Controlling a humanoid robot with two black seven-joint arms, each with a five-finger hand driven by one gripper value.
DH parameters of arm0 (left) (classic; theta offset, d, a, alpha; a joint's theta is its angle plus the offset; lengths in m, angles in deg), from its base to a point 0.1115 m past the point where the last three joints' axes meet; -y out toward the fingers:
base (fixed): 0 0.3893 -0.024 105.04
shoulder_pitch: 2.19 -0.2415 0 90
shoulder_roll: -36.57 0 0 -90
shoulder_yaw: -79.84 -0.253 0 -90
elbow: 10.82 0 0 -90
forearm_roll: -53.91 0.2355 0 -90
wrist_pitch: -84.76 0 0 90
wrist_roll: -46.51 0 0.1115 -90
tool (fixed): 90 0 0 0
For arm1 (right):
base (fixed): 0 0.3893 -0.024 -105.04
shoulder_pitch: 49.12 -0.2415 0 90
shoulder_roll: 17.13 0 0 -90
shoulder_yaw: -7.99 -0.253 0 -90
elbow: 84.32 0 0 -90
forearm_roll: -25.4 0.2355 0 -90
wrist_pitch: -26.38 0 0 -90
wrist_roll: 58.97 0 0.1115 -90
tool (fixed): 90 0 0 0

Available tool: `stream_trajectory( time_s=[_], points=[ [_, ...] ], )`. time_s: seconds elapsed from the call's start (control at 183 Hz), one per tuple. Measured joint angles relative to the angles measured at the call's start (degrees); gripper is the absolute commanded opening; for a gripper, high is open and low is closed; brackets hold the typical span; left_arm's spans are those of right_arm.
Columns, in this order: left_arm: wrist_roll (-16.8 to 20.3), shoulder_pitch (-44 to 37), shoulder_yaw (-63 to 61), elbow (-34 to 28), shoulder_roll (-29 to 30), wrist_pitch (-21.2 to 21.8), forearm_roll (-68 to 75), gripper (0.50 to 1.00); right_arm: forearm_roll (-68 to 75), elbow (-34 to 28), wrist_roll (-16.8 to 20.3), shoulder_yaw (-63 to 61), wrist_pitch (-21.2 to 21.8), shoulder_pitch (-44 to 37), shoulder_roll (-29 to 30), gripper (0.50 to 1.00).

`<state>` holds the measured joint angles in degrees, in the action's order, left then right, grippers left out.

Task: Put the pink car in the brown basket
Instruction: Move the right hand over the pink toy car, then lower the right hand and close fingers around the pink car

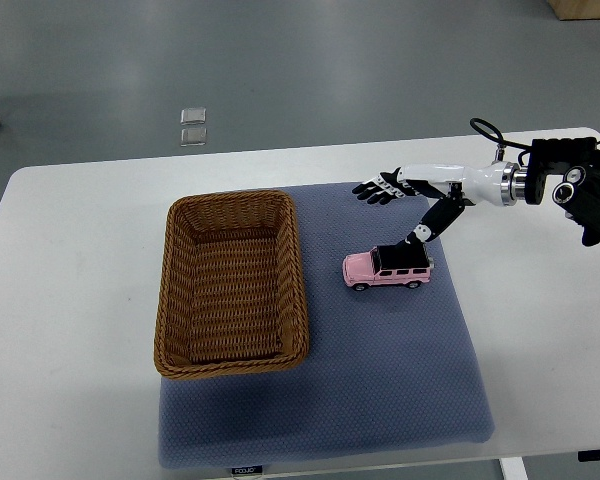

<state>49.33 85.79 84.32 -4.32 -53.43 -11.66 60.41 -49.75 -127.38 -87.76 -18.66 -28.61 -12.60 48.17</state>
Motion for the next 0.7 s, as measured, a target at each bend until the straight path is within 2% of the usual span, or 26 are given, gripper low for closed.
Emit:
stream_trajectory(
  time_s=[0.17,0.285,0.701],
  points=[
    [0.0,0.0,0.0,0.0,0.0,0.0,0.0,1.0,-1.4,-0.9,-0.3,5.6,-0.1,-2.3,-0.6,0.909],
    [0.0,0.0,-0.1,0.0,0.0,0.0,0.0,1.0,-1.8,-1.0,-0.4,7.3,-1.8,-2.5,-0.6,0.909],
    [0.0,0.0,-0.1,0.0,0.0,0.0,0.0,1.0,-2.0,-1.0,-2.0,13.9,-13.5,-0.7,0.3,0.905]
  ],
)
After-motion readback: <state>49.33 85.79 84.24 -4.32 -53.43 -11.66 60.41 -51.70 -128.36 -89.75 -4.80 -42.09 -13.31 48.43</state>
